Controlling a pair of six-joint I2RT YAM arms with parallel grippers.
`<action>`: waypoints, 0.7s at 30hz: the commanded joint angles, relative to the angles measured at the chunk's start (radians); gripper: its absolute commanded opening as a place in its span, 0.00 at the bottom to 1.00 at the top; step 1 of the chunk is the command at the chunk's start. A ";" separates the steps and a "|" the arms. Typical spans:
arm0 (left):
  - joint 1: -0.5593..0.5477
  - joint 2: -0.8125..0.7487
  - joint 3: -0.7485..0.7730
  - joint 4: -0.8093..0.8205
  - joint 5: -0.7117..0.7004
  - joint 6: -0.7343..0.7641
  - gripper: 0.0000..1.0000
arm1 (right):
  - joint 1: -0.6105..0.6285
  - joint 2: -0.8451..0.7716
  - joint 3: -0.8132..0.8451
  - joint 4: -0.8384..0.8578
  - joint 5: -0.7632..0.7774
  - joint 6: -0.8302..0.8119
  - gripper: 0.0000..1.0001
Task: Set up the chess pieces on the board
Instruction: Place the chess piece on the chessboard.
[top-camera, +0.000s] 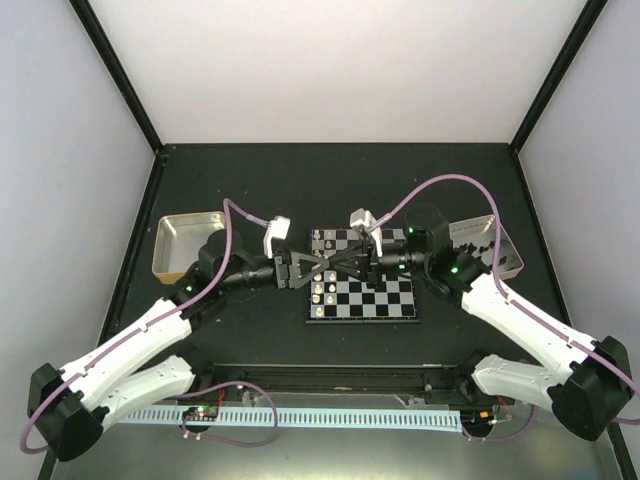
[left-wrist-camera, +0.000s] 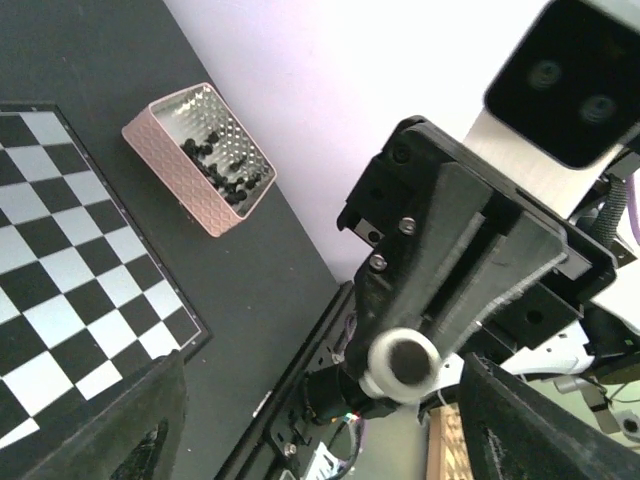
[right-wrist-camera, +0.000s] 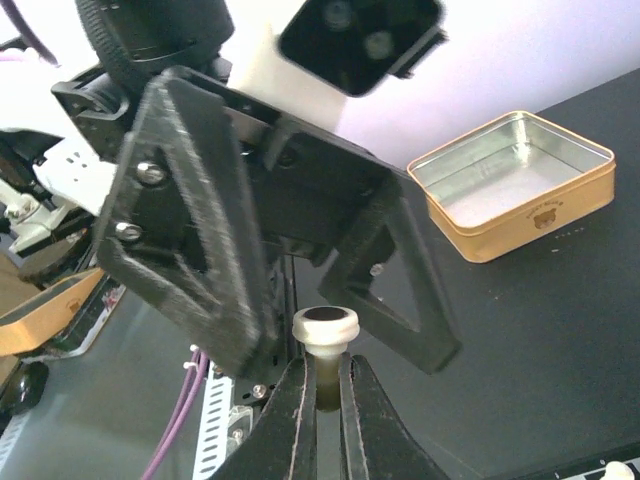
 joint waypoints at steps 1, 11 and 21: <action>0.007 0.043 0.062 0.064 0.065 -0.061 0.72 | 0.029 -0.012 0.050 -0.089 -0.014 -0.081 0.01; 0.009 0.082 0.073 0.027 0.098 -0.044 0.38 | 0.048 0.004 0.077 -0.169 0.064 -0.134 0.01; 0.009 0.087 0.069 0.014 0.096 -0.044 0.05 | 0.048 -0.013 0.076 -0.132 0.101 -0.092 0.01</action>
